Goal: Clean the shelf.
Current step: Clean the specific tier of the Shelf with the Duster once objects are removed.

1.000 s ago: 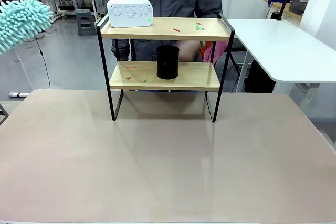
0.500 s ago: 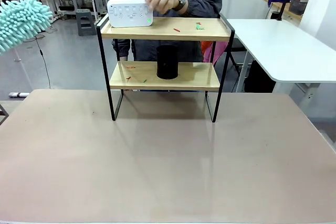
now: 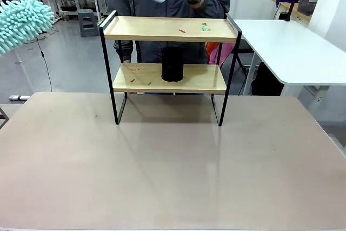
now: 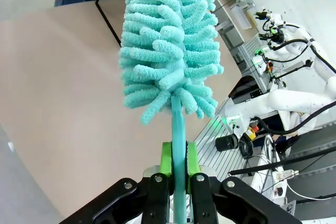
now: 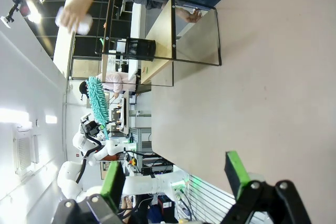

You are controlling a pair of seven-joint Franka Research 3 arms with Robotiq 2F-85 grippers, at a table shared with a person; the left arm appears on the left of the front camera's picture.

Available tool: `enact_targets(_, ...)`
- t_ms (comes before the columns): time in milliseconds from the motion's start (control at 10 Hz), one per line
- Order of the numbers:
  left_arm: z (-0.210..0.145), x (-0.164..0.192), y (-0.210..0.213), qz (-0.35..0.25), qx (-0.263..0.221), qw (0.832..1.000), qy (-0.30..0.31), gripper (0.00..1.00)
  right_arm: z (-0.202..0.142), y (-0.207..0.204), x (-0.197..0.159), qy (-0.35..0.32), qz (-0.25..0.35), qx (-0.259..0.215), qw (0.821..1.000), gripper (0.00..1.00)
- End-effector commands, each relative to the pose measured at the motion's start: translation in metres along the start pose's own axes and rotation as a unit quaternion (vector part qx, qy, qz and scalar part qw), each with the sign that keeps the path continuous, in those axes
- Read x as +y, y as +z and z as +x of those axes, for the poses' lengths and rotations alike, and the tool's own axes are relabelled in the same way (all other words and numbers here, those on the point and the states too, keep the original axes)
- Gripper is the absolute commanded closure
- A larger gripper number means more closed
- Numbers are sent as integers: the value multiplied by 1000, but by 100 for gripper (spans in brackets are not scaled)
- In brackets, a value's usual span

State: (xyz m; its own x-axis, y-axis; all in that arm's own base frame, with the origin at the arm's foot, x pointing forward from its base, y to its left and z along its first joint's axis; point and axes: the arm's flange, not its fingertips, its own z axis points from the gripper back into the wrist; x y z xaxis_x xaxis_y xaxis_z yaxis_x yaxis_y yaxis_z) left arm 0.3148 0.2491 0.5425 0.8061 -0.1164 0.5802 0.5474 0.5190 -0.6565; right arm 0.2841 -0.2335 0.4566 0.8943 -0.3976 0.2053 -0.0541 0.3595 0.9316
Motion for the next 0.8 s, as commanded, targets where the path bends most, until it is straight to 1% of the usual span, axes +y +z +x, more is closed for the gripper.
enact_targets(0,0,0,0,0,0,1000,0,88,0,-1,0,14,7,-4,1000,0)
enact_targets(100,18,-18,-4,47,-13,999,17,88,0,-1,0,14,7,-4,1000,0)
enact_targets(200,46,-46,-13,74,-54,995,50,88,0,-1,0,14,7,-4,1000,0)
enact_targets(300,79,-79,-27,105,-87,987,90,88,0,-1,0,14,7,-4,1000,0)
enact_targets(400,108,-112,-44,110,-90,986,90,88,0,-1,0,14,7,-4,1000,0)
enact_targets(500,133,-142,-70,116,-74,988,75,88,0,-1,0,14,7,-4,1000,0)
enact_targets(600,147,-164,-101,131,-46,987,86,88,0,-1,0,14,7,-4,1000,0)
enact_targets(700,151,-187,-134,116,-22,989,89,88,0,-1,0,14,7,-4,1000,0)
